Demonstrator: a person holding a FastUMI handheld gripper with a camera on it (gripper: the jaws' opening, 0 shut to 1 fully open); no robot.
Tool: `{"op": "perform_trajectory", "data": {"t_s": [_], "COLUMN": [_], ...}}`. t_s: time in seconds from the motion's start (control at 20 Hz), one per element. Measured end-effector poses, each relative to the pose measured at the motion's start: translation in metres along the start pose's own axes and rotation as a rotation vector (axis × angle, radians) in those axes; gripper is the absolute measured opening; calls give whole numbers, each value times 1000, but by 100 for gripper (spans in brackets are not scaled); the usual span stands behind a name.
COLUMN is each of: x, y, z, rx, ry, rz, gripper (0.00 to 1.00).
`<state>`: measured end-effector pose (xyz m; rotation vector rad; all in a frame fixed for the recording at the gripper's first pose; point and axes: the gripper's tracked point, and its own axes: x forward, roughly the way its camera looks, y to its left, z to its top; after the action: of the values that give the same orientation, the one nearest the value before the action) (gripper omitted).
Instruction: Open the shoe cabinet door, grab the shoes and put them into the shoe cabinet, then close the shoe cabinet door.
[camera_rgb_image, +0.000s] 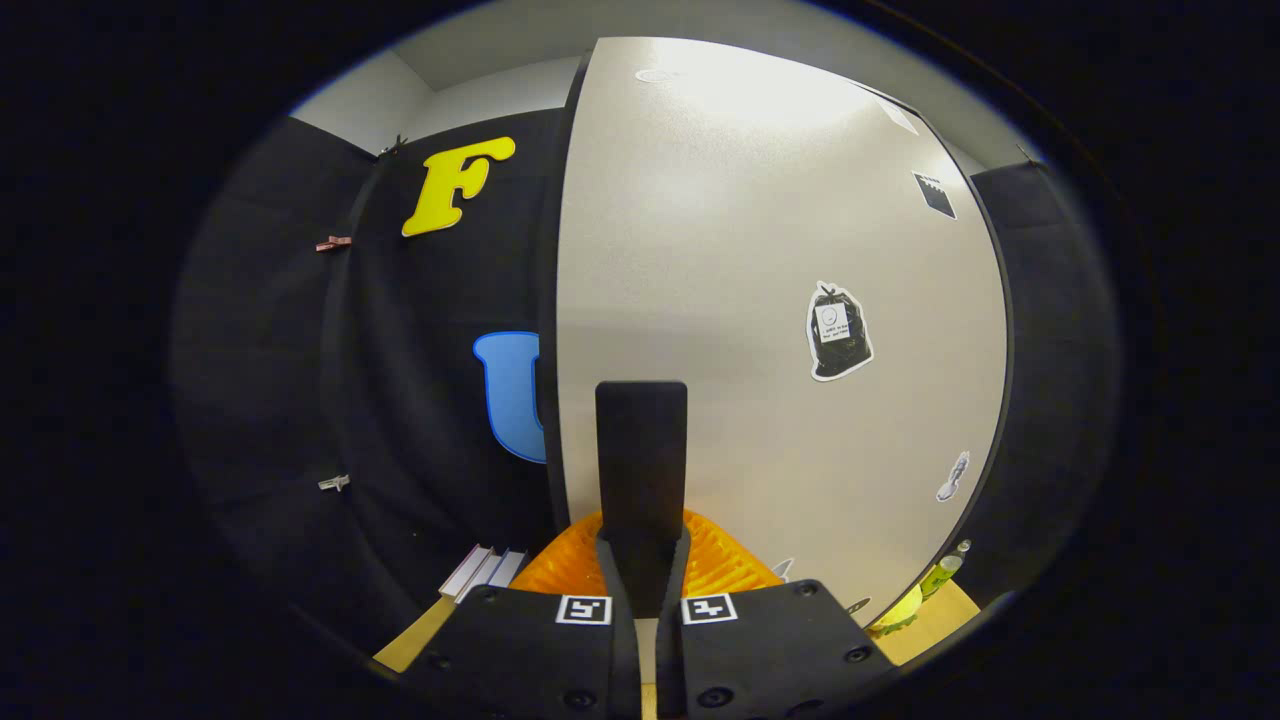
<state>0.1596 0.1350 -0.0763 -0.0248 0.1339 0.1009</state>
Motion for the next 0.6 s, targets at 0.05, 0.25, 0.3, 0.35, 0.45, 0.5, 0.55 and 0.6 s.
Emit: {"op": "perform_trajectory", "data": {"t_s": [0.05, 0.25, 0.3, 0.35, 0.45, 0.5, 0.55, 0.6], "x": [-5, -42, -57, -72, -89, -94, -101, -109], "y": [0, -8, -15, -23, -33, -36, -40, -43], "z": [1, 1, -1, -3, -2, -2, -3, -4], "rx": [-1, 5, 7, 8, 18, 25, 29, 29], "ry": [1, 4, 3, 6, 10, 12, 17, 22], "rz": [8, 22, 25, 28, 38, 45, 55, 65], "gripper": [11, 11, 10, 10, 10, 10, 10, 10]}}
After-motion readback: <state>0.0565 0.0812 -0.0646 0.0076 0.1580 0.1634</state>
